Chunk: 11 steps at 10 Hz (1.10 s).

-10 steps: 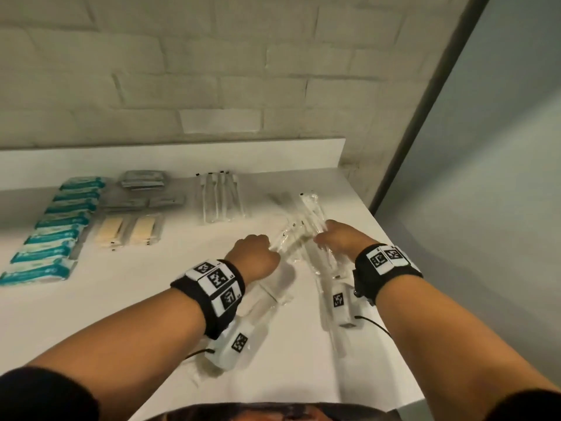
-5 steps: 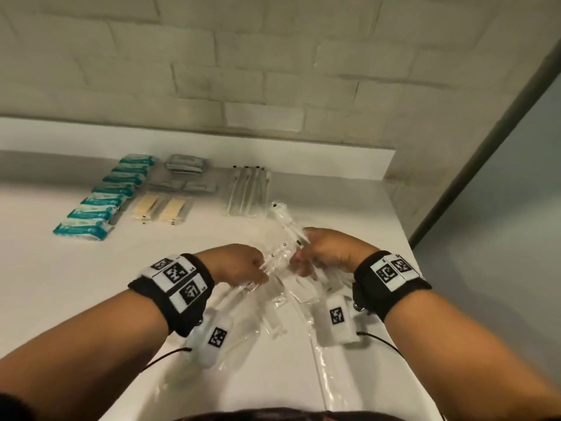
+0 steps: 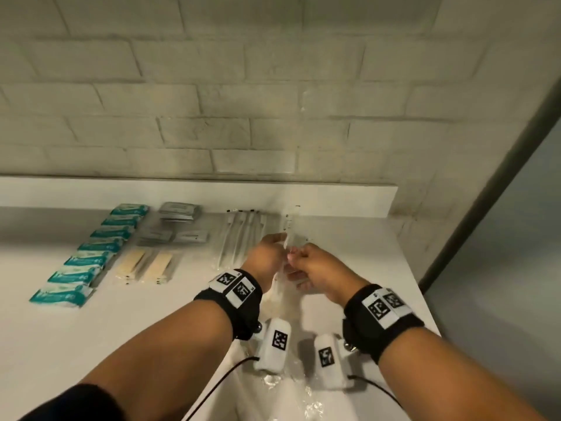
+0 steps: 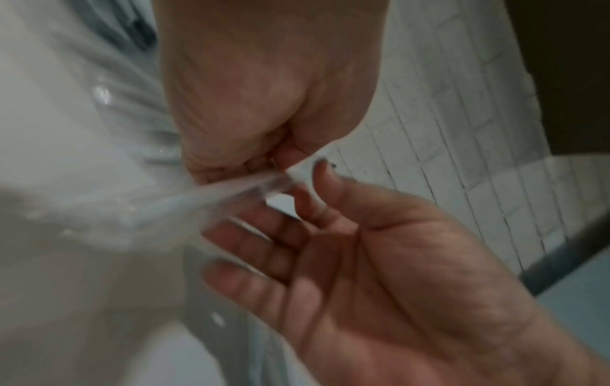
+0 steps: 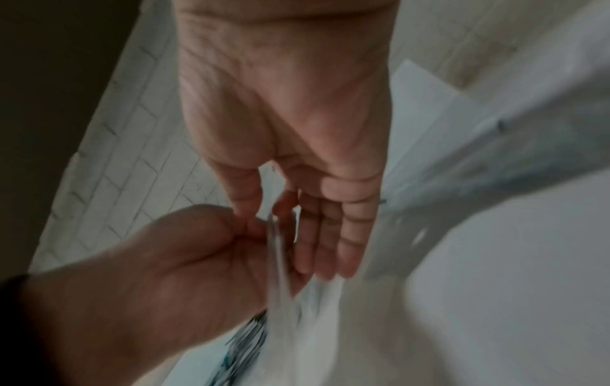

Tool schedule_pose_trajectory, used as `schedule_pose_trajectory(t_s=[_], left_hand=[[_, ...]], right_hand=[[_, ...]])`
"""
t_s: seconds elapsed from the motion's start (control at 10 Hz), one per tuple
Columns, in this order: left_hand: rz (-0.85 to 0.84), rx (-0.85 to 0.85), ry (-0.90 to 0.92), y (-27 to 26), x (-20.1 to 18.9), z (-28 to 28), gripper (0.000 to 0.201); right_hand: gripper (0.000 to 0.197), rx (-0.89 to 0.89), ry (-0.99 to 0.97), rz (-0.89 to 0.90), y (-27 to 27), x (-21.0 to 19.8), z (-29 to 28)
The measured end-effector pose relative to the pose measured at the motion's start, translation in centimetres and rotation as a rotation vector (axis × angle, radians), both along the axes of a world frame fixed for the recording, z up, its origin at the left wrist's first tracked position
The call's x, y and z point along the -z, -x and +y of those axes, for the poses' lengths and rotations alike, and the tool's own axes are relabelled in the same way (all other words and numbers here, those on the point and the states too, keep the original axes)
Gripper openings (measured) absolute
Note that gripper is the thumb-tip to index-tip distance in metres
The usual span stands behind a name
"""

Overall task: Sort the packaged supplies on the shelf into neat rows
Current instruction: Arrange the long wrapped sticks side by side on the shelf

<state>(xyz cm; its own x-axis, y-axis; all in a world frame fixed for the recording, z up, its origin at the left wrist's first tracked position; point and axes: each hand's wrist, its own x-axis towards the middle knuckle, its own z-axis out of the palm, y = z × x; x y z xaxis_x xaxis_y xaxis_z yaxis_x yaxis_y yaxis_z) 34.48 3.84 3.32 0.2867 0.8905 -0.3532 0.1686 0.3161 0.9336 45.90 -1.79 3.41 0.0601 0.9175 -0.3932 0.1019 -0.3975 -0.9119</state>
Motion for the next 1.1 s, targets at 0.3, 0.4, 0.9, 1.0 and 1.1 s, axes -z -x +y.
schedule_pose_trajectory(t_s=[0.3,0.4,0.9,1.0,1.1], left_hand=[[0.332,0.142,-0.238,1.9,0.8,3.0,0.051],[0.763,0.349,-0.517,3.9,1.4,2.8,0.054],[1.039,0.847,-0.709,4.7,2.4,3.1,0.074],[1.125,0.908,-0.725,4.7,2.7,3.2,0.068],[1.127,0.889,-0.719,4.8,3.0,3.4,0.064]], right_hand=[[0.022,0.27,-0.069,-0.552,1.1,1.8,5.0],[0.05,0.047,0.072,-0.751,2.1,3.3,6.1],[0.042,0.122,-0.01,-1.178,-1.1,2.0,6.6],[0.04,0.059,0.284,-1.204,-3.3,2.2,6.1],[0.037,-0.015,0.345,-1.171,-4.2,2.3,6.2]])
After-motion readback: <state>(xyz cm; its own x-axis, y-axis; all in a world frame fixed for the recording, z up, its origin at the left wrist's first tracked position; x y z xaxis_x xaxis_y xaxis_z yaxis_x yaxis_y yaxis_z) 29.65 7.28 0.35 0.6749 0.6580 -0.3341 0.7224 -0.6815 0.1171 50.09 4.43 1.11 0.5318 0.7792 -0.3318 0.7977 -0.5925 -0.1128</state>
